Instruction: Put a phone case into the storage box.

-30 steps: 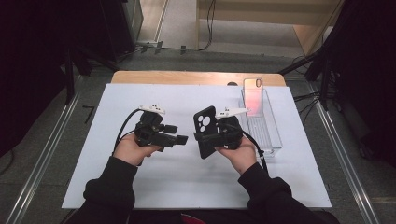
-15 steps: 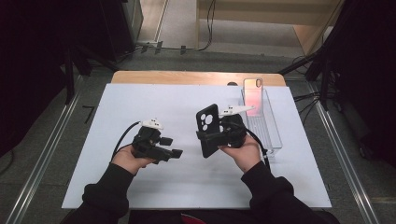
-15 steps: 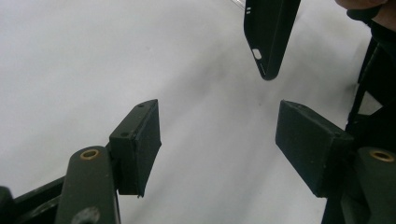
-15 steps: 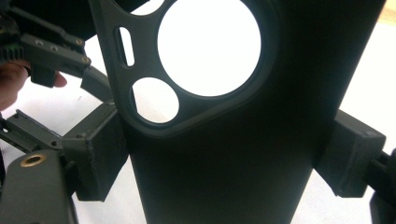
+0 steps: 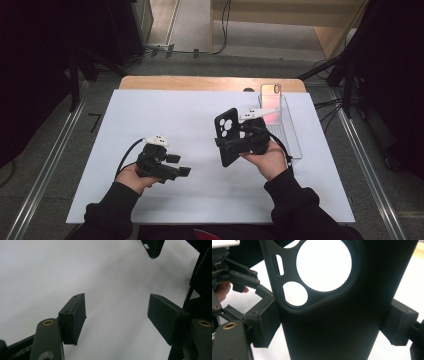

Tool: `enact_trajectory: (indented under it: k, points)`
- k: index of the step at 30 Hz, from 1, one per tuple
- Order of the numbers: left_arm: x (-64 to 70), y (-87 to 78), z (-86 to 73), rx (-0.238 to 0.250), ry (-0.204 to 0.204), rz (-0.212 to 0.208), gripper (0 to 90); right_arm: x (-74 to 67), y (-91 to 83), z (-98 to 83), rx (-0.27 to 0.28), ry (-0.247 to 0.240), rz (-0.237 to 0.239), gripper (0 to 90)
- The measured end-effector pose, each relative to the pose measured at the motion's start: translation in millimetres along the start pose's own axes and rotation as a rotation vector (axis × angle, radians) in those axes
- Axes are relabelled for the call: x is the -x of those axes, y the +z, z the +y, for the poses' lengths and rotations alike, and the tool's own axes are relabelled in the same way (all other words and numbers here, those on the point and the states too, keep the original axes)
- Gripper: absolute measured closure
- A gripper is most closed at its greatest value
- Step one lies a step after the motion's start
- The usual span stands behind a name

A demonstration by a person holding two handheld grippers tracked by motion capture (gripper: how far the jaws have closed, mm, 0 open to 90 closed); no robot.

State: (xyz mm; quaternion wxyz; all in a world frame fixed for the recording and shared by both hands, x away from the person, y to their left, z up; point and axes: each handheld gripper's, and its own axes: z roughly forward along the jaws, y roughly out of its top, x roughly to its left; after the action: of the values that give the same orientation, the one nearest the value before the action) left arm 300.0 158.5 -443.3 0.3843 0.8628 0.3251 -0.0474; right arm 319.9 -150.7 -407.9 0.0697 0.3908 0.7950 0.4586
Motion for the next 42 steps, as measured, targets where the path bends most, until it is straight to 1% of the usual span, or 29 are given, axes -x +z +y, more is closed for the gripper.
enact_trajectory:
  k: [4, 7, 11, 13, 20, 23, 30, 32, 34, 37, 42]
  points:
    - [-0.5, -1.3, -4.9, -0.004, -0.008, 0.004, 30.9, 2.5, -6.7, 4.3, 0.009, 0.003, 0.001, 12.6]
    - [-0.3, -1.6, -8.2, 0.0, -0.014, 0.004, 30.9, 4.8, -12.8, 7.2, 0.02, 0.006, -0.008, 12.6]
    - [-0.8, -1.8, -10.9, -0.006, -0.017, 0.003, 30.9, 9.5, -21.3, 11.7, 0.023, 0.024, -0.03, 12.7]
    - [-1.5, -2.4, -11.7, -0.005, -0.028, 0.002, 30.9, 12.4, -26.1, 14.0, 0.028, 0.03, -0.041, 12.7]
    - [-2.8, -4.7, -15.8, -0.003, -0.04, 0.009, 30.9, 24.8, -44.2, 20.5, 0.074, 0.054, -0.077, 12.6]
    - [-3.3, -6.5, -18.1, -0.003, -0.041, 0.017, 30.9, 31.0, -51.5, 23.3, 0.087, 0.066, -0.103, 12.7]
    - [-5.8, -13.1, -24.4, 0.019, -0.069, 0.038, 30.9, 46.0, -66.2, 30.2, 0.123, 0.099, -0.147, 12.7]
    - [-6.4, -14.9, -25.8, 0.023, -0.073, 0.041, 30.9, 50.1, -69.8, 31.8, 0.132, 0.104, -0.167, 12.7]
    - [-6.6, -16.3, -27.1, 0.024, -0.077, 0.046, 30.9, 54.0, -72.5, 32.5, 0.142, 0.111, -0.188, 12.7]
    - [-6.5, -17.6, -28.8, 0.028, -0.078, 0.048, 30.9, 60.9, -75.8, 32.6, 0.154, 0.124, -0.206, 12.7]
    - [-7.1, -18.7, -29.6, 0.029, -0.085, 0.05, 30.9, 76.0, -82.3, 29.5, 0.175, 0.165, -0.255, 12.7]
